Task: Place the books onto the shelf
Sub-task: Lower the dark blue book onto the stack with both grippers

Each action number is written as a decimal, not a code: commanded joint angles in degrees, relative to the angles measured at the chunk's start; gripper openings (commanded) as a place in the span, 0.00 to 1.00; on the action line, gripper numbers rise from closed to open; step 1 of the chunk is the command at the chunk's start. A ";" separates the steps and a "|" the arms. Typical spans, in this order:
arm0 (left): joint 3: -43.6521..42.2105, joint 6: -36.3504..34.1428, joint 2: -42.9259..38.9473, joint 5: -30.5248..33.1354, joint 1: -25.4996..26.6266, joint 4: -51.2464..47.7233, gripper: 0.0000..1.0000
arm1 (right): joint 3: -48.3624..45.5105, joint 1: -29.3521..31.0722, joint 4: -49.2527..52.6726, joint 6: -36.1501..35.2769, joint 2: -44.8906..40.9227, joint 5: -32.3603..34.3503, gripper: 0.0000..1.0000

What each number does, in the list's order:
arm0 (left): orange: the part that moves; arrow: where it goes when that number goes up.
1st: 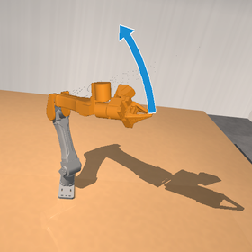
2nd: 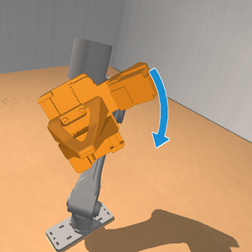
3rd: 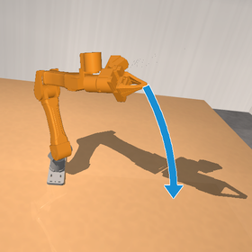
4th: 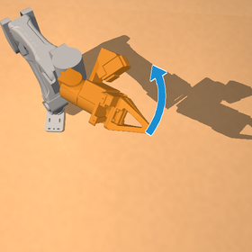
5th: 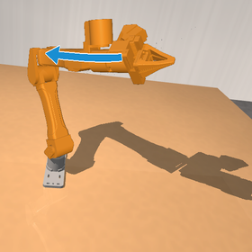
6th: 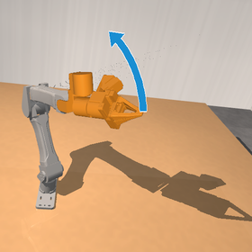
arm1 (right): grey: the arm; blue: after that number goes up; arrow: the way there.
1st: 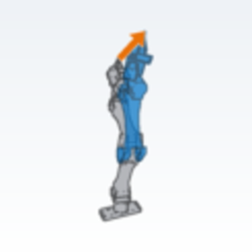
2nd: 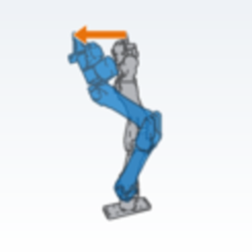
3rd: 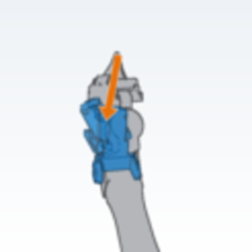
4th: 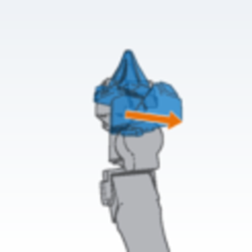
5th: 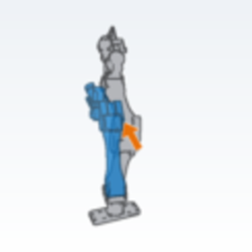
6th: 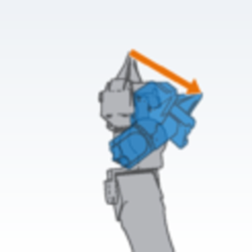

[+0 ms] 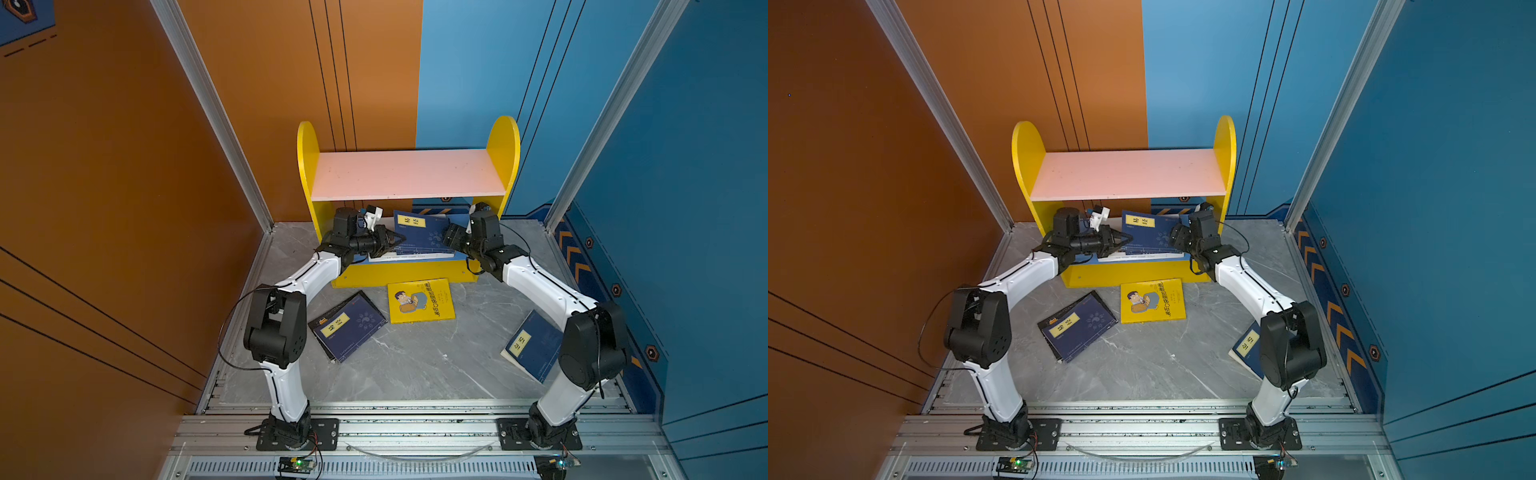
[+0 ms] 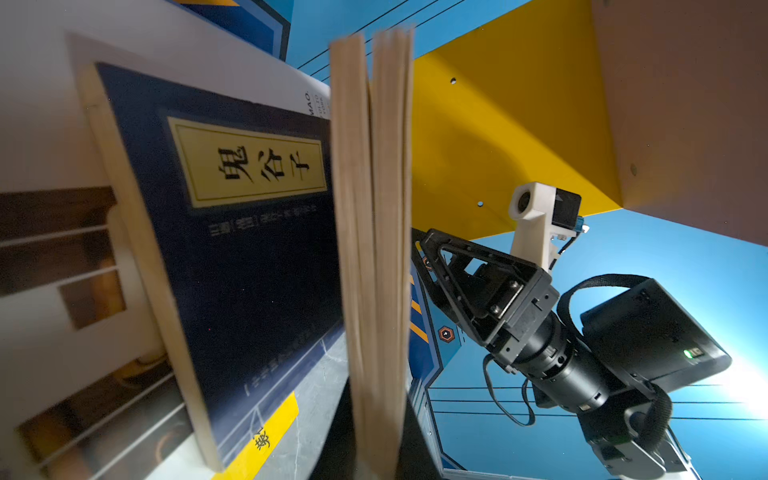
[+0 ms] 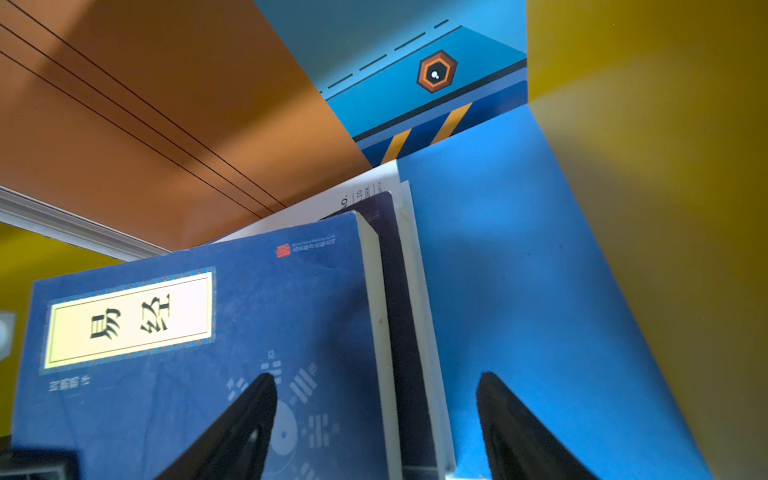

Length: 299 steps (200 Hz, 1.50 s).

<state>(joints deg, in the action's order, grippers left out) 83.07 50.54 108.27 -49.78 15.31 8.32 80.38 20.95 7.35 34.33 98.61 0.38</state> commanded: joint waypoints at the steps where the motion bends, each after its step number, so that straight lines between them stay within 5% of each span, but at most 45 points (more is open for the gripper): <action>1: 3.13 -0.22 0.95 -1.98 -0.33 2.42 0.02 | 1.94 -0.38 1.70 -0.67 0.83 2.09 0.78; 248: 5.19 3.22 5.20 -0.31 0.41 5.58 0.03 | 2.01 -0.34 1.42 -0.67 4.20 1.13 0.71; 299: 4.69 3.49 5.20 0.96 0.40 4.83 0.16 | 0.78 -0.10 1.95 -1.28 4.73 3.48 0.68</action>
<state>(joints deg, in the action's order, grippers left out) 85.97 54.08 113.16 -49.69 15.44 12.19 81.08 20.93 7.94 34.28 102.06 1.04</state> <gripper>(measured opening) 0.143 0.688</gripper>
